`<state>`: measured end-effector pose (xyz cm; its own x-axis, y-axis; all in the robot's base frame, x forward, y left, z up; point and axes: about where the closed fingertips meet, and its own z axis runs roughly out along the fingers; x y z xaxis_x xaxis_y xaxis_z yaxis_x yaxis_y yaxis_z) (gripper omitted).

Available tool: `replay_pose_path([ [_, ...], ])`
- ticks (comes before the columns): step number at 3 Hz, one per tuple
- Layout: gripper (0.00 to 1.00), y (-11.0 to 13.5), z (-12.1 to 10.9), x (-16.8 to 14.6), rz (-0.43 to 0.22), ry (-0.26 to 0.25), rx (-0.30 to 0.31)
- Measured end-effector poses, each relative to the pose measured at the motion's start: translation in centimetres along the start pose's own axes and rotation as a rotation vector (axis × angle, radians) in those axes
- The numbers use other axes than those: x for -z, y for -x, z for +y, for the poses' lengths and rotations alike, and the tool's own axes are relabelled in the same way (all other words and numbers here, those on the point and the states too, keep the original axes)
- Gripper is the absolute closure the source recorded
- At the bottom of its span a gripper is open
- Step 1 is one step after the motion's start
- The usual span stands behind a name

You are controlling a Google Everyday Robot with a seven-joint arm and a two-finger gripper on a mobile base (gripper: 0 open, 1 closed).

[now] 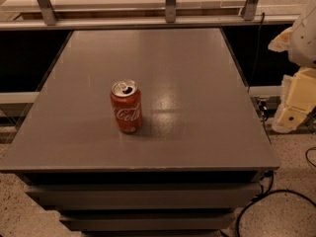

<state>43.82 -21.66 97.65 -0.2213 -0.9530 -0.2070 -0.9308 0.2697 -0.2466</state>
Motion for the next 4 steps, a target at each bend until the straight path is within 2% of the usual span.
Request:
replay_pose_path([
  [1, 0.0, 0.0, 0.0, 0.0, 0.0, 0.0, 0.0],
  [2, 0.0, 1.0, 0.4, -0.3, -0.018, 0.006, 0.028],
  [4, 0.0, 5.9, 3.2, -1.3, -0.057, 0.026, 0.121],
])
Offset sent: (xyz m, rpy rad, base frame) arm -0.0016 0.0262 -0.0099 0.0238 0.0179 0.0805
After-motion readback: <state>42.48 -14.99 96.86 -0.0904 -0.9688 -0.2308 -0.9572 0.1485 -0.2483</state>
